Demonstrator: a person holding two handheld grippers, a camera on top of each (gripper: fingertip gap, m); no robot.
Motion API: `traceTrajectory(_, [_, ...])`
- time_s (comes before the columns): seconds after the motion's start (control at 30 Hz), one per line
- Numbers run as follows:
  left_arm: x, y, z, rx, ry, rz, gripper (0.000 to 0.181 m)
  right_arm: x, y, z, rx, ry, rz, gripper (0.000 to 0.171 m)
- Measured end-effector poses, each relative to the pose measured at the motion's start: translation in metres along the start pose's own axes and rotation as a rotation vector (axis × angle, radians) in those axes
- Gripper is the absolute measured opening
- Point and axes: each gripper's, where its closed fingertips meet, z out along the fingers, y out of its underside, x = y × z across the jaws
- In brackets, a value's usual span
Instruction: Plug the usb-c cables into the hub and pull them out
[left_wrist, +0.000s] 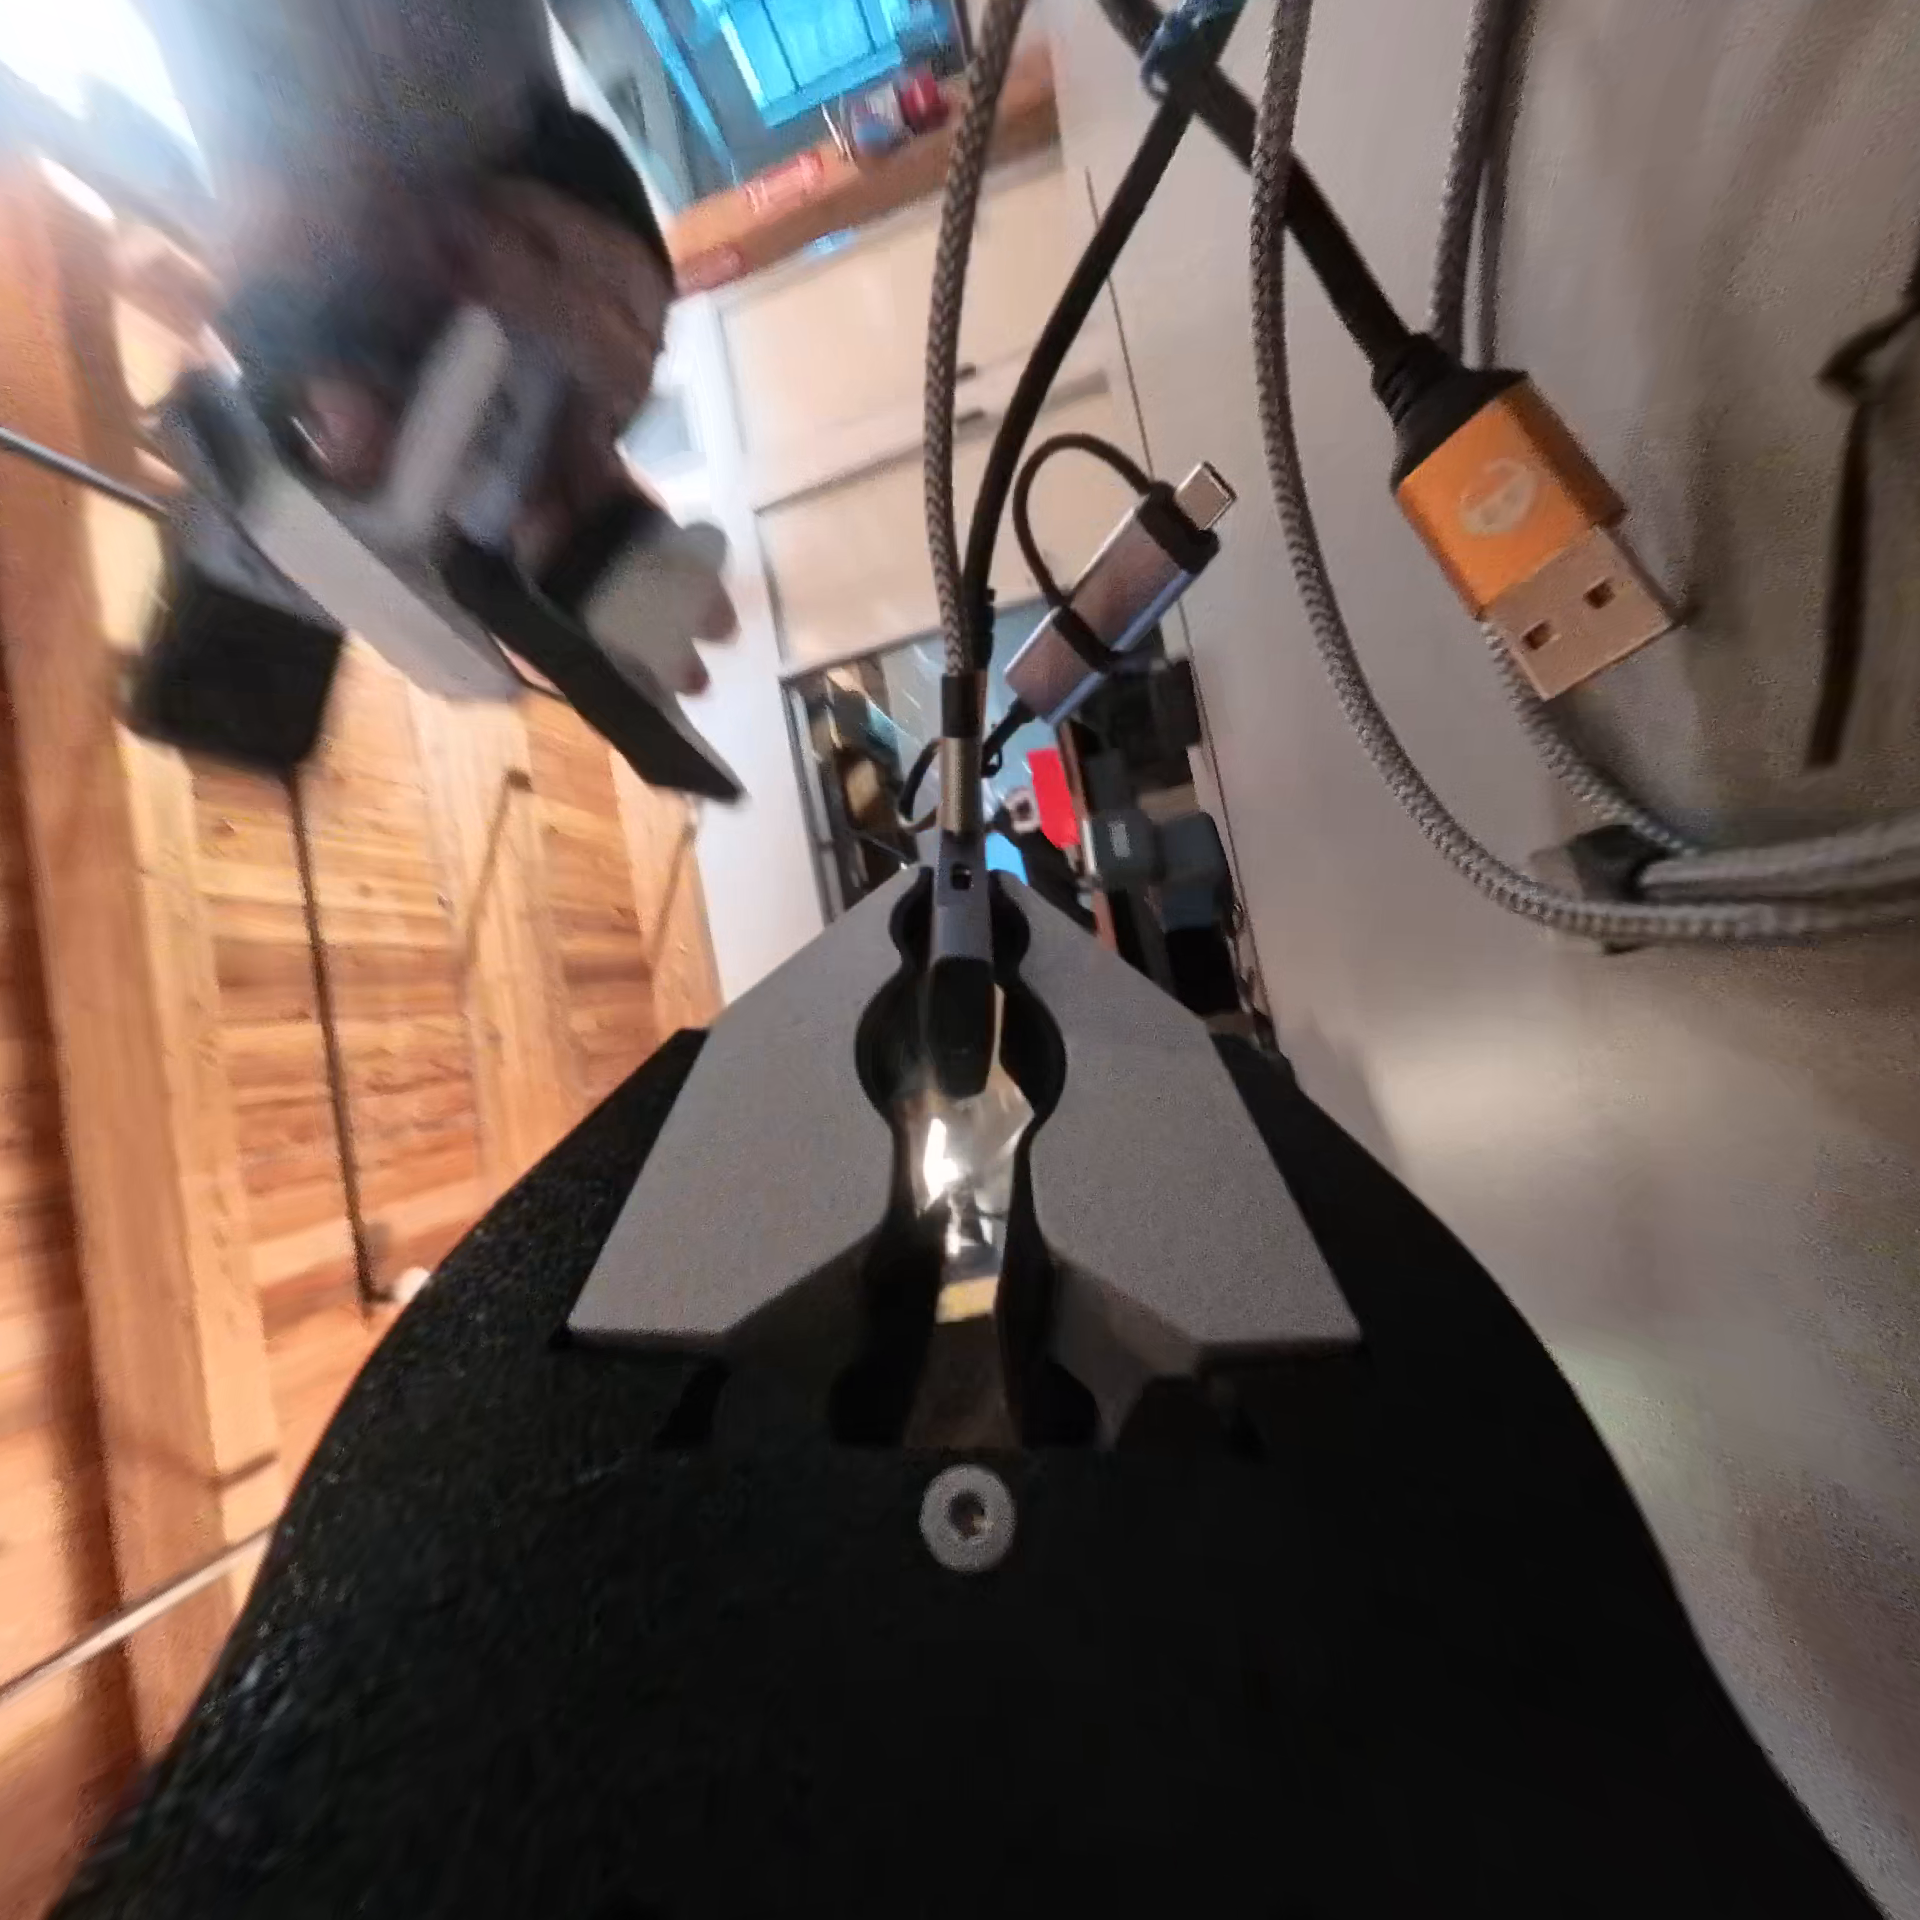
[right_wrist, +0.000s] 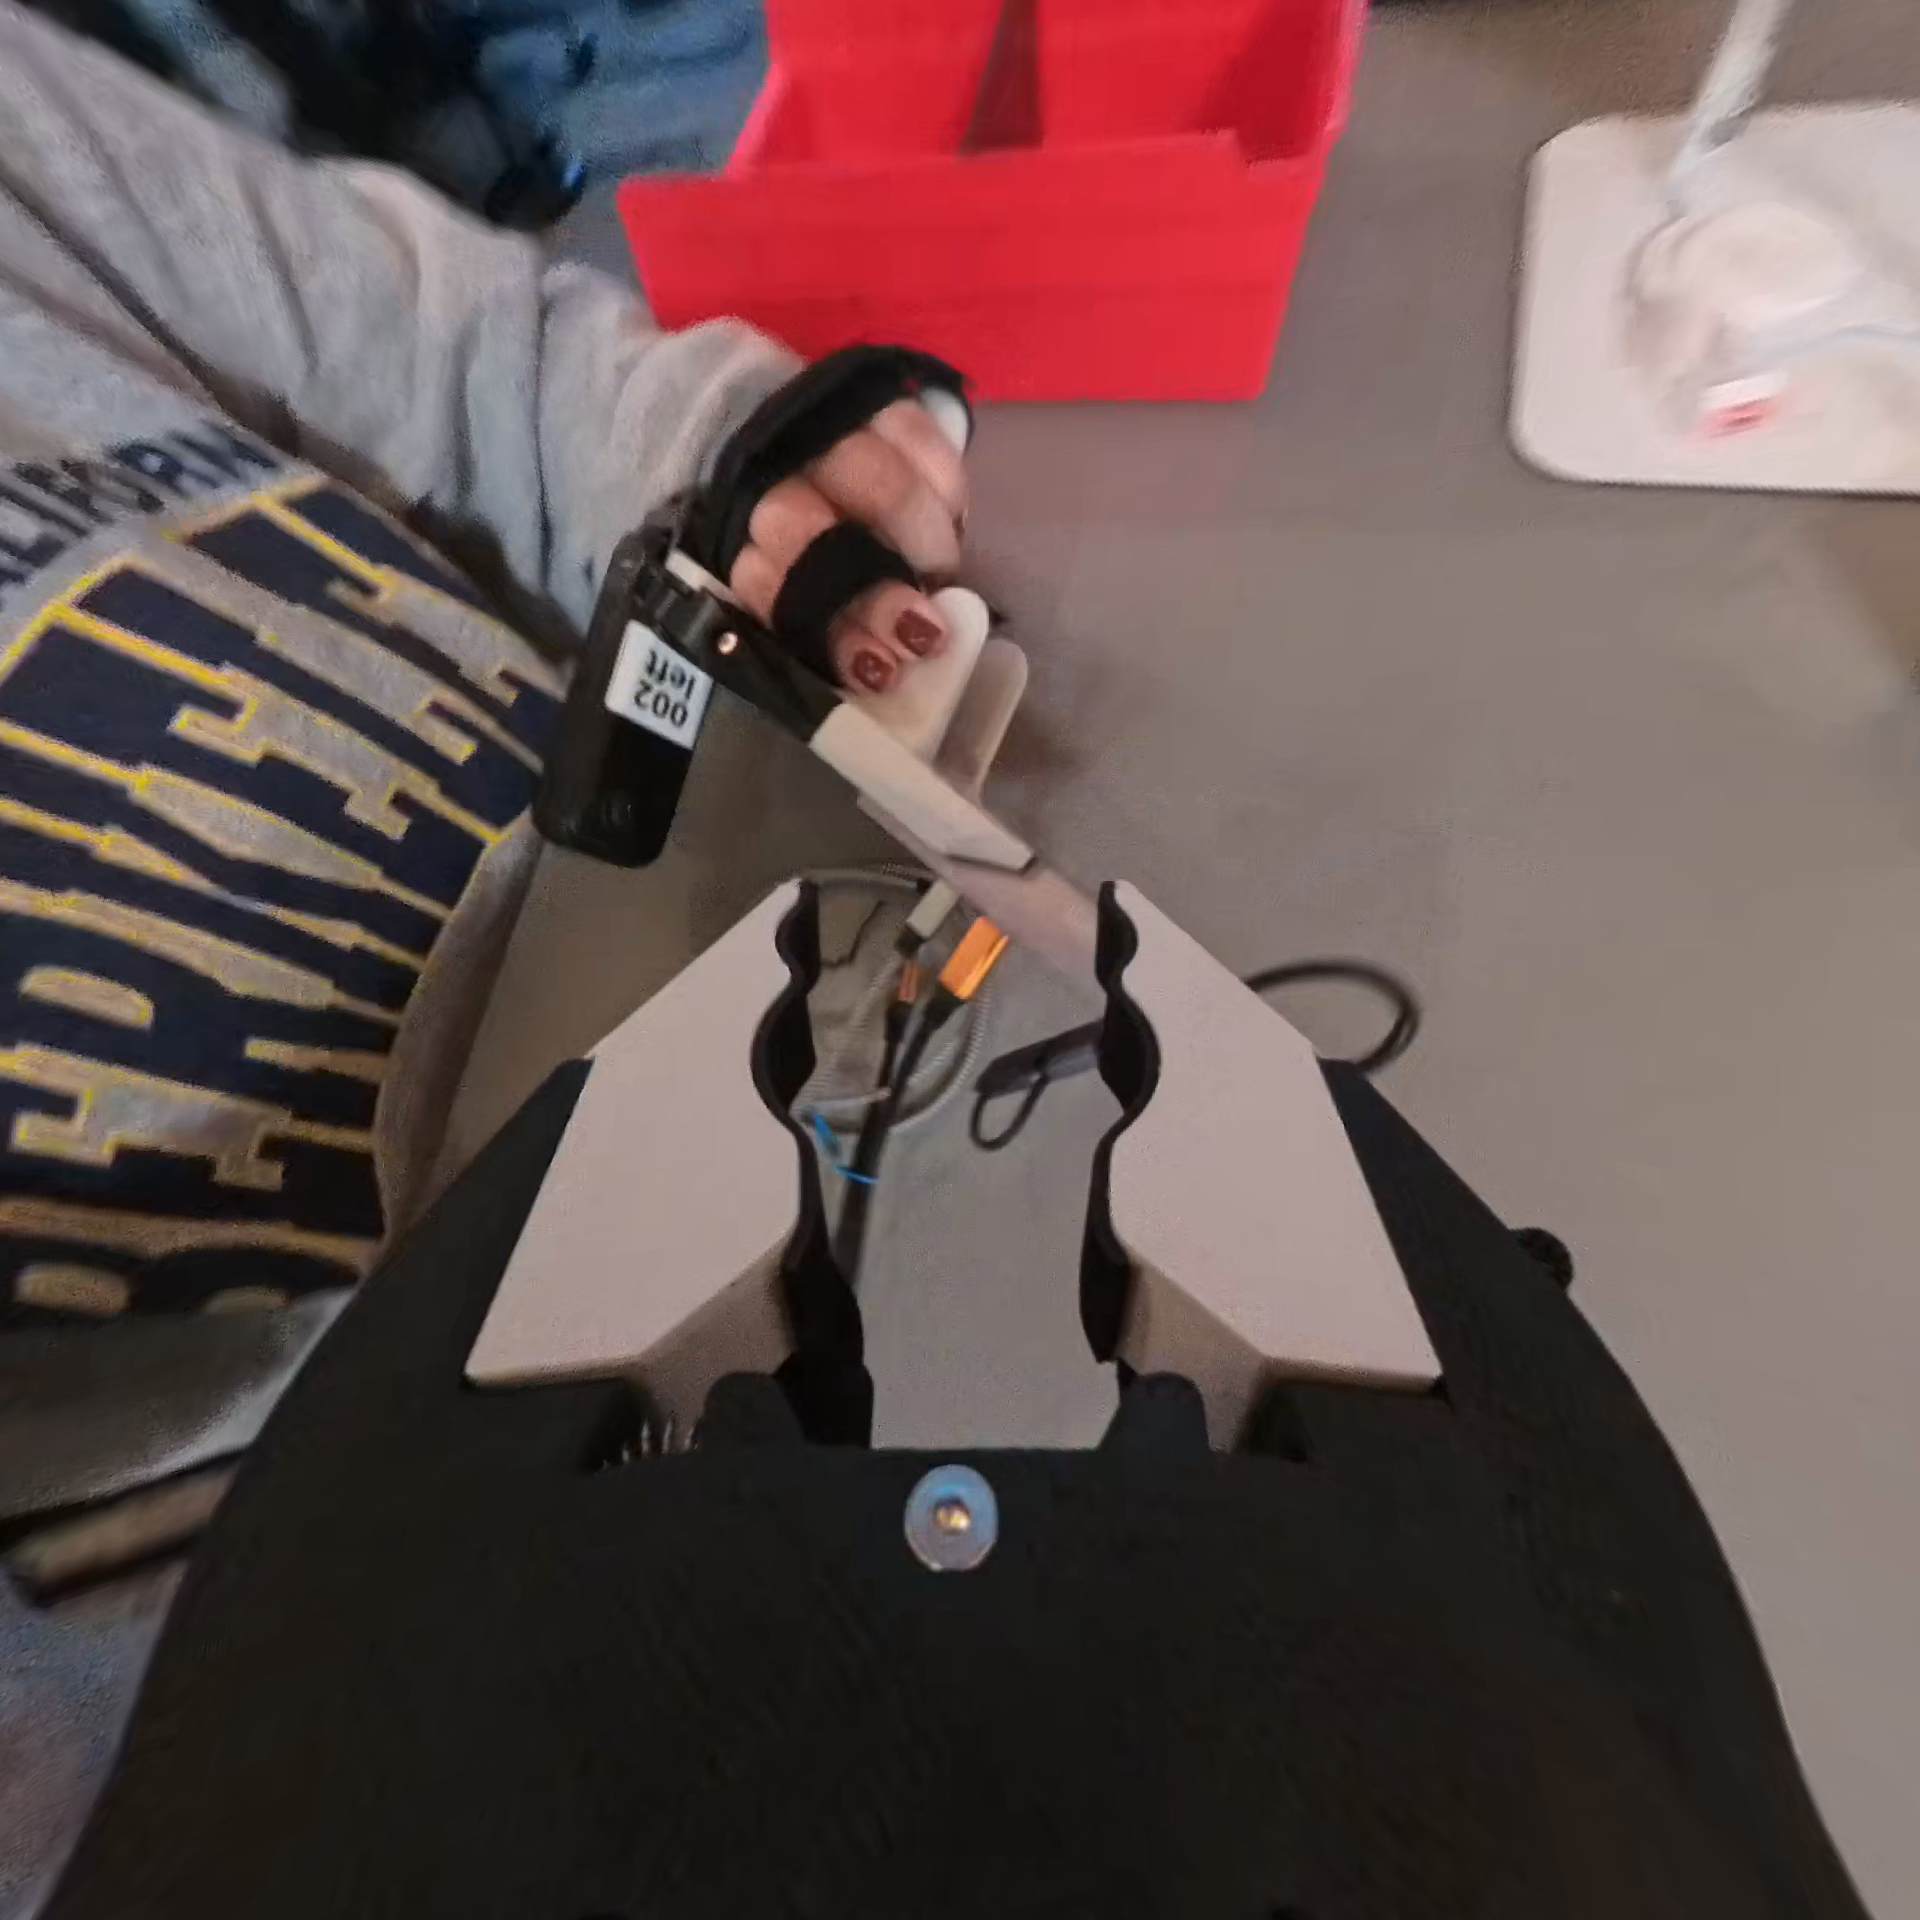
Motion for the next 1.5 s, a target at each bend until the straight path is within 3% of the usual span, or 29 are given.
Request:
traceTrajectory(0.17, [-0.004,-0.022,-0.009,0.069,-0.048,0.076,0.006,0.009,0.045,0.038,-0.519,-0.169,0.003,0.062])
traceTrajectory(0.23, [-0.003,-0.023,-0.011,0.083,-0.042,0.081,0.007,0.005,0.064,0.038,-0.701,-0.235,0.051,0.047])
traceTrajectory(0.3, [-0.005,-0.023,-0.014,0.084,-0.050,0.091,0.006,0.001,0.068,0.038,-0.774,-0.272,0.095,0.027])
traceTrajectory(0.43, [-0.012,-0.024,-0.019,0.105,-0.068,0.048,0.007,-0.009,0.068,0.034,-0.786,-0.330,0.149,0.020])
traceTrajectory(0.5, [-0.021,-0.014,-0.016,0.087,-0.099,-0.063,0.011,-0.013,0.065,0.027,-0.739,-0.321,0.154,0.014])
traceTrajectory(0.53, [-0.025,-0.003,-0.013,0.052,-0.108,-0.152,0.024,-0.014,0.064,0.018,-0.719,-0.294,0.133,0.012])
traceTrajectory(0.63, [-0.030,0.040,-0.006,-0.070,-0.095,-0.459,0.060,-0.018,0.054,-0.020,-0.621,-0.163,0.078,0.010])
traceTrajectory(0.83, [-0.015,0.098,-0.003,-0.201,-0.061,-0.854,0.063,-0.038,0.010,-0.147,-0.377,0.275,-0.047,0.009])
traceTrajectory(0.93, [-0.003,0.108,0.000,-0.231,-0.025,-0.951,0.062,-0.055,-0.009,-0.225,-0.305,0.531,-0.086,0.009])
traceTrajectory(1.07, [0.004,0.111,0.002,-0.247,0.008,-0.985,0.060,-0.083,-0.012,-0.324,-0.341,0.839,-0.074,0.009])
traceTrajectory(1.2, [0.009,0.107,0.004,-0.251,0.033,-0.967,0.058,-0.105,0.007,-0.399,-0.375,1.002,0.014,0.009])
traceTrajectory(1.33, [0.010,0.102,0.005,-0.243,0.050,-0.935,0.058,-0.101,0.057,-0.451,-0.446,1.125,0.153,0.010])
traceTrajectory(1.5, [0.007,0.099,0.005,-0.239,0.051,-0.900,0.056,-0.082,0.124,-0.459,-0.495,1.195,0.213,0.010])
